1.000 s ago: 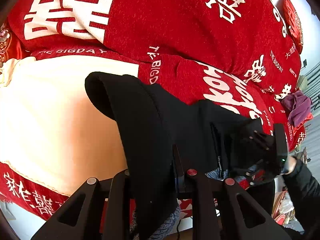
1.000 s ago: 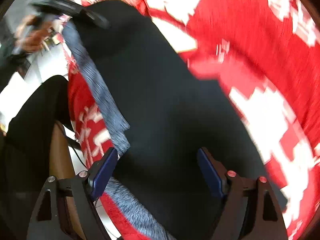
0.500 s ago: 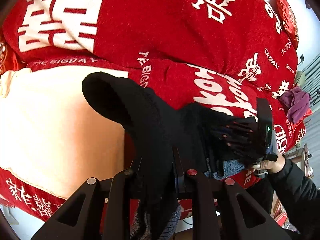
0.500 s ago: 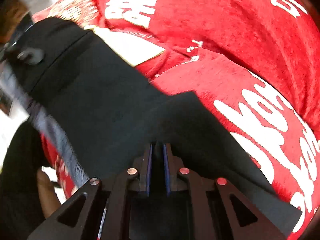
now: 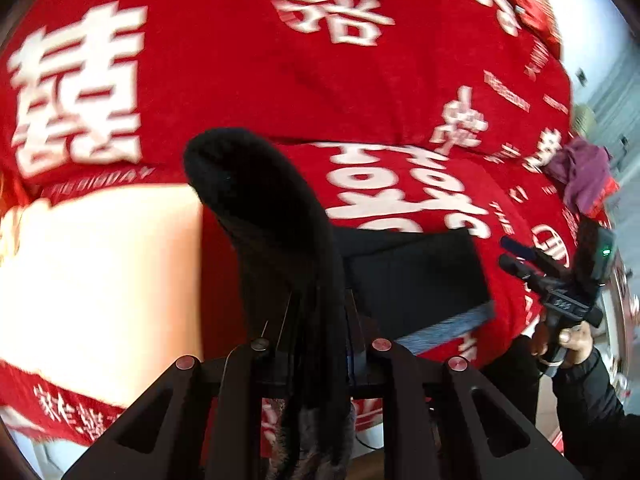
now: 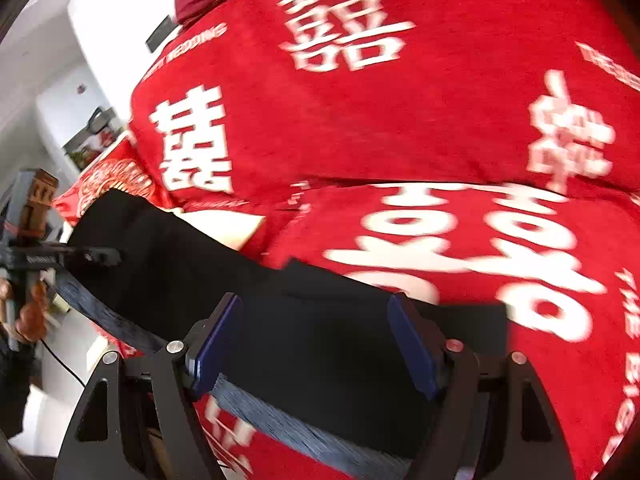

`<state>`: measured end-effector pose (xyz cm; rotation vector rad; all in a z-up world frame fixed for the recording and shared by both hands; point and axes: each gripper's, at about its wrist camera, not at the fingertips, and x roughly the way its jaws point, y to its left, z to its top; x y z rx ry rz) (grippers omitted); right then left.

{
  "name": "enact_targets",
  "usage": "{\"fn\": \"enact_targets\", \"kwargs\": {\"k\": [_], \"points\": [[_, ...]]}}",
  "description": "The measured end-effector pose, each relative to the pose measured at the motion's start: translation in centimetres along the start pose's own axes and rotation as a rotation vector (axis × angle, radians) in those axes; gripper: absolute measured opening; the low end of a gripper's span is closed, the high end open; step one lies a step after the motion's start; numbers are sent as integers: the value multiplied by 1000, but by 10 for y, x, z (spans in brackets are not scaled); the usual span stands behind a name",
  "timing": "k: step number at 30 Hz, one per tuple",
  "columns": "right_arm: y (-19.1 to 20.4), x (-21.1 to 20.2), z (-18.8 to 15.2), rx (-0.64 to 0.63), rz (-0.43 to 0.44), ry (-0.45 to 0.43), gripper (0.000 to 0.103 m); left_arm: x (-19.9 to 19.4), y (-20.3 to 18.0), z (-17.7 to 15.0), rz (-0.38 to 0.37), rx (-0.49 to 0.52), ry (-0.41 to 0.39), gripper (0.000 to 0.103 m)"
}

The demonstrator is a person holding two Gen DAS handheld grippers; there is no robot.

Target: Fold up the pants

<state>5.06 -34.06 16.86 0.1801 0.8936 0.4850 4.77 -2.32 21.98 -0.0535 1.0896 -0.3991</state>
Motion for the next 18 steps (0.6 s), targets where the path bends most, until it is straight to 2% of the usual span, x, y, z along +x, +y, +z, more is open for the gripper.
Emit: {"fn": "enact_targets", "kwargs": {"k": [4, 7, 14, 18], "points": [[-32, -30, -25, 55, -59, -19, 79, 9, -67, 18, -13, 102, 26, 18], [-52, -44, -42, 96, -82, -35, 79, 42, -118, 28, -18, 174, 81, 18], [-90, -50, -74, 203, -106, -36, 79, 155, -202, 35, -8, 221, 255, 18], [-100, -45, -93, 234, -104, -15, 79, 212, -225, 22, 41, 244, 334, 20]]}}
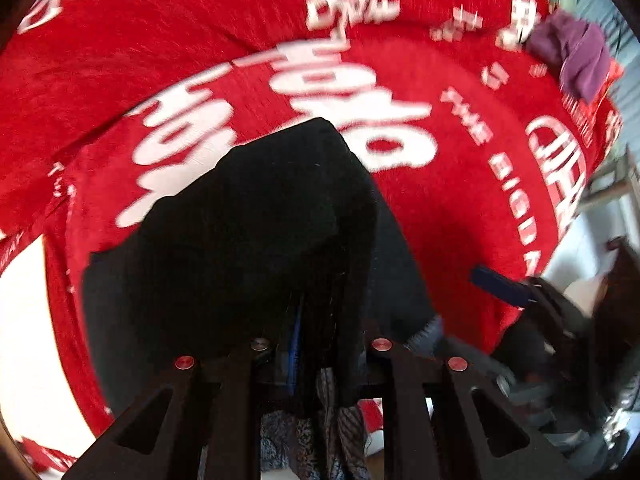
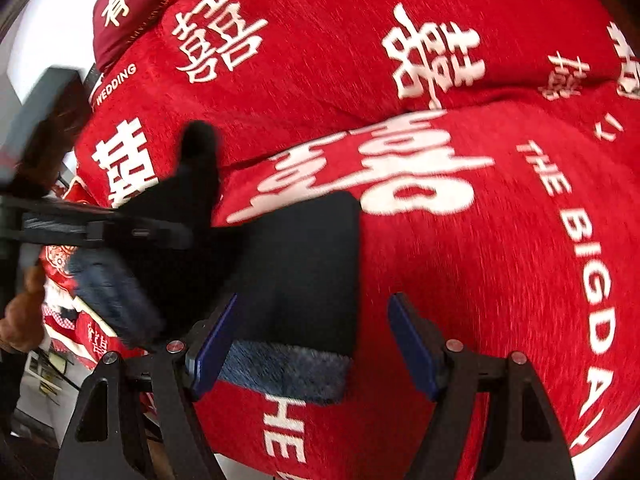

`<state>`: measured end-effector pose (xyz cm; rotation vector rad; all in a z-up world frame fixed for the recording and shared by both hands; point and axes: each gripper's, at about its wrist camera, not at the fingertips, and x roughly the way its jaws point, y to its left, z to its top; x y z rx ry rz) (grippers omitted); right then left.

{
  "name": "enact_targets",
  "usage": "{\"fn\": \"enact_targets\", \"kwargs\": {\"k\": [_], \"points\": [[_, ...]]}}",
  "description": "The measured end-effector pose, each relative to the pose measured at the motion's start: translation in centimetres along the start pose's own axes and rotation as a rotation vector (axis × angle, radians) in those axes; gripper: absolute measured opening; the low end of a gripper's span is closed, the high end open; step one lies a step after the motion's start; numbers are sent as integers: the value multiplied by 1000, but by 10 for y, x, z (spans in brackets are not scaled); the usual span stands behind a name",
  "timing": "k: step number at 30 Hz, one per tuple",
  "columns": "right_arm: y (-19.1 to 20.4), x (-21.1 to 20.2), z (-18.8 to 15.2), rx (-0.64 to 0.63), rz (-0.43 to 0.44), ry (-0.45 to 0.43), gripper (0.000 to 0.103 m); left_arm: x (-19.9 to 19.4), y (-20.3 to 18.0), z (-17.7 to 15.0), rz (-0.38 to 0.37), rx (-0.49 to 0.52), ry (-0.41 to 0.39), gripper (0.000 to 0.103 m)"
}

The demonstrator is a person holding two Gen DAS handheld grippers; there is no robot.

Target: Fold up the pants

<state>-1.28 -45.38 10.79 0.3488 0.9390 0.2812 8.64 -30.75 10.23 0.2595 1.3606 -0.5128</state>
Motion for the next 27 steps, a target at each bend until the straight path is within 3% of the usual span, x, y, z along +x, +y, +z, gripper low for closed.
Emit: {"fn": "enact_targets", "kwargs": {"k": [2, 4, 5, 7, 10, 12, 14, 18, 21, 24, 27], "points": [[-1, 4, -7, -4, 0, 13, 79, 15, 3, 0, -32, -45, 18, 29], [2, 6, -13, -15, -4, 25, 79, 6, 4, -1, -64, -49, -2, 41], [4, 7, -15, -27, -1, 32, 79, -2, 4, -1, -94, -55, -9, 52], [12, 6, -20, -60, 14, 39, 82, -31, 3, -2, -159, -59, -65, 54], [21, 4, -23, -95, 52, 34, 84, -77, 1, -7, -190, -11, -170, 56], [27, 7, -21, -99, 77, 27, 84, -99, 12, -18, -173, -20, -253, 103], [26, 10, -18, -62, 116, 23, 85, -107, 25, -31, -107, -36, -307, 103], [19, 7, -13, 18, 189, 42, 85, -92, 64, -63, -102, -112, -264, 103], [13, -4, -12, 33, 217, 15, 88, -71, 92, -87, -36, -176, -246, 103], [7, 4, -5, 92, 259, 21, 89, -42, 114, -100, -41, -258, -203, 103], [19, 30, 8, 64, 277, 51, 89, -22, 127, -110, -52, -315, -189, 103]]}}
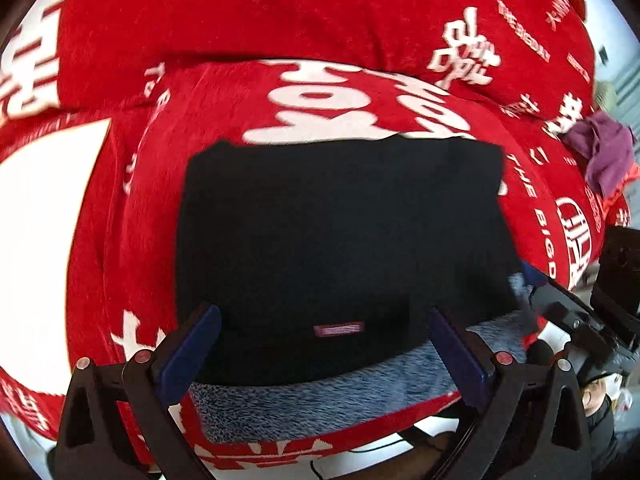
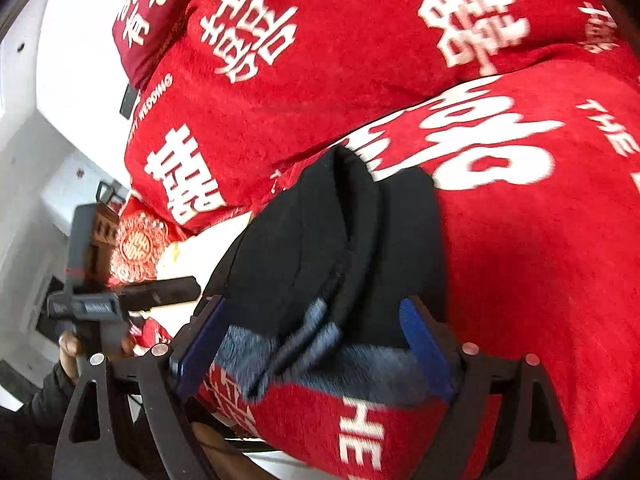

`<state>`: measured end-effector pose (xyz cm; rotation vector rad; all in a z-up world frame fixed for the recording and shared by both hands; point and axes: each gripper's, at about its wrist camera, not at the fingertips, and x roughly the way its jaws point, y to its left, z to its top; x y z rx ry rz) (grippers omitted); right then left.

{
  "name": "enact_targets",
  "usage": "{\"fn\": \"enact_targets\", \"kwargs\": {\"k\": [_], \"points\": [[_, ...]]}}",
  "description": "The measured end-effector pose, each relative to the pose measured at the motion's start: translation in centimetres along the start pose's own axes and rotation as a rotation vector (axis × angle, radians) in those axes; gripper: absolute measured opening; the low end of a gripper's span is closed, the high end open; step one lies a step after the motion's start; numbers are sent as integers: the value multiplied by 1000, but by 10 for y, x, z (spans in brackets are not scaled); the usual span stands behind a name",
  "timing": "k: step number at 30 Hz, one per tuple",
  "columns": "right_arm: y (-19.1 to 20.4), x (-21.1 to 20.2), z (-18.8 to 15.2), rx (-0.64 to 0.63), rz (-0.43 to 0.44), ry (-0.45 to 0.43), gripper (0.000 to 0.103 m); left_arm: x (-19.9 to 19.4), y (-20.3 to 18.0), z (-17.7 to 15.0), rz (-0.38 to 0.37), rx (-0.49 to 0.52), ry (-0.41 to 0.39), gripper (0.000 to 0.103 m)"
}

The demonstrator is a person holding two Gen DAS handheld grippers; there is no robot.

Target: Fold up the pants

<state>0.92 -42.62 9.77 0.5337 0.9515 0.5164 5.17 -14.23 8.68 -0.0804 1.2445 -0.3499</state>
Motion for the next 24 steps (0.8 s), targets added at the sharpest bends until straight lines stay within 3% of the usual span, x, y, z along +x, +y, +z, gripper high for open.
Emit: {"fn": "enact_targets", "kwargs": {"k": [2, 4, 5, 6, 8, 11, 13, 15, 17, 19, 20, 22, 24], "points": [[10, 21, 7, -45, 23, 30, 89, 1, 4, -4, -5, -5, -12, 103], [25, 44, 12, -98, 4, 72, 77, -2, 7, -3, -6, -10, -18, 103], [30, 59, 14, -121, -66, 125, 44, -5, 10, -1, -25, -16, -18, 103], [30, 66, 16, -121, -106, 161, 26, -9, 11, 0, -43, -29, -21, 103], [31, 58, 22, -79, -86, 142, 20, -23, 13, 2, -84, -45, -56, 103], [42, 20, 32, -58, -47, 28, 18, -29, 8, 7, -123, -25, -93, 103], [42, 8, 32, -53, -46, 2, 18, -15, 2, 6, -111, -8, -74, 103], [26, 16, 25, -27, -100, 23, 21, 11, -2, 3, -83, 10, -10, 103], [1, 40, 14, 24, -197, 102, 27, 29, -8, -2, -11, 57, 1, 103], [-13, 39, 11, 90, -126, 62, 30, 25, -17, -6, 35, 99, -14, 103], [-12, 37, 13, 103, -134, 68, 35, 20, -21, -8, 35, 111, -21, 103], [5, 26, 22, 56, -260, 37, 39, 9, -23, -10, 6, 113, -38, 103], [27, 8, 29, -48, -368, -53, 58, -2, -24, -17, -10, 107, -73, 103]]}}
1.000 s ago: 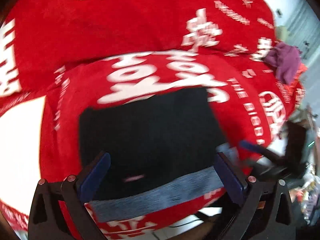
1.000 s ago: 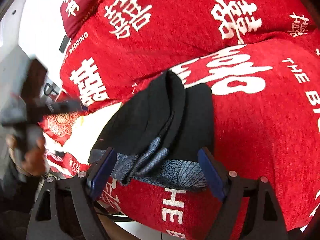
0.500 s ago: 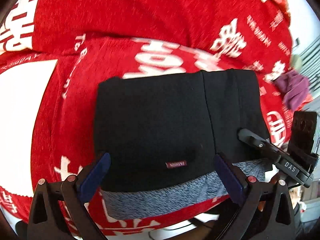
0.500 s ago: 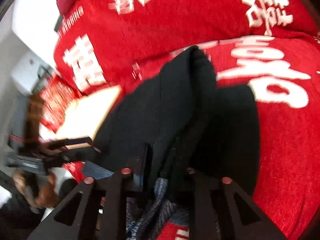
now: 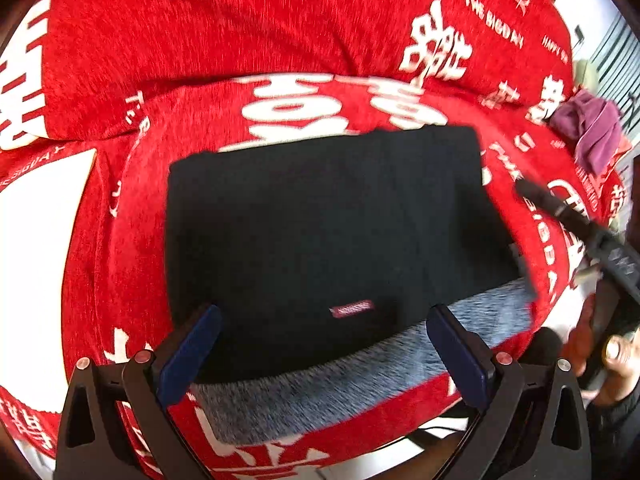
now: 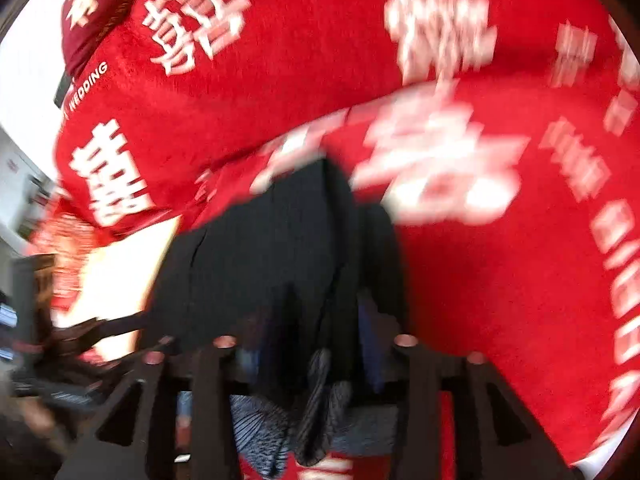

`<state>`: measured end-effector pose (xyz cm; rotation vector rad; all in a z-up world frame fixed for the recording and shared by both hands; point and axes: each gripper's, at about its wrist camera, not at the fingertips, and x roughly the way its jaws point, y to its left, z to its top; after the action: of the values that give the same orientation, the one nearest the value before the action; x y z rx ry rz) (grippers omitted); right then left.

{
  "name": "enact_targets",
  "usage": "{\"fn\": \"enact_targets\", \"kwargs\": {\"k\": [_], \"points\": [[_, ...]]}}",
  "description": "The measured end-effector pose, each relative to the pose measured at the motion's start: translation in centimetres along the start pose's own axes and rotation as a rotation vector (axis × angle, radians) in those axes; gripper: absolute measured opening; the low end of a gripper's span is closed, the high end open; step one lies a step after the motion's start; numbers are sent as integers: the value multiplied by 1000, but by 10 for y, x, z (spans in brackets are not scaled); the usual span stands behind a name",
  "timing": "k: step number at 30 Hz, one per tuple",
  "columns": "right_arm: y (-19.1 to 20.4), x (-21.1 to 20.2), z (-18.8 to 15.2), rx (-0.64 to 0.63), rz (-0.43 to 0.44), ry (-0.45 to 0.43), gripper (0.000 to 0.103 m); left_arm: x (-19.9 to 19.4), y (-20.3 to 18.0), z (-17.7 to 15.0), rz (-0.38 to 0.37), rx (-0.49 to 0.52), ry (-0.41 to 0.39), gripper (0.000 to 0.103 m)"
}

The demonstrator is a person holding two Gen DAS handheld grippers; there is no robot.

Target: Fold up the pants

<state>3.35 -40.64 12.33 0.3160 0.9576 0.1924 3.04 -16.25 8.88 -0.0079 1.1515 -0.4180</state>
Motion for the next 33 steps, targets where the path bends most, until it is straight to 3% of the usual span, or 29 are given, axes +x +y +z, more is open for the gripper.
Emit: {"fn": "enact_targets", "kwargs": {"k": [3, 5, 8, 12, 13, 16, 19, 21, 24, 29, 33], "points": [[33, -29, 15, -155, 8, -154, 82, 7, -2, -6, -14, 8, 10, 103], [53, -25, 24, -242, 80, -145, 82, 18, -1, -9, 14, 5, 30, 103], [73, 23, 45, -310, 116, -34, 82, 23, -6, -14, 44, 38, 10, 103], [48, 101, 51, -271, 11, 203, 82, 26, -10, -15, 49, 65, -3, 103], [42, 107, 49, -276, 15, 207, 82, 27, -10, -15, 55, 68, -2, 103], [44, 98, 54, -280, 18, 215, 82, 19, -7, -12, 43, 55, 11, 103], [48, 63, 52, -295, -23, 142, 82, -9, 8, -13, -45, -24, -41, 103], [55, 21, 34, -335, -12, 77, 82, -15, 16, -17, -69, -54, -55, 103], [66, -22, -10, -409, -26, 39, 82, 4, 21, -24, -50, -57, -8, 103], [53, -6, -59, -380, -31, 153, 82, 16, 4, -28, 66, 52, -5, 103], [52, -18, -51, -338, -18, 127, 82, -14, 16, -23, -37, -7, -63, 103]]}}
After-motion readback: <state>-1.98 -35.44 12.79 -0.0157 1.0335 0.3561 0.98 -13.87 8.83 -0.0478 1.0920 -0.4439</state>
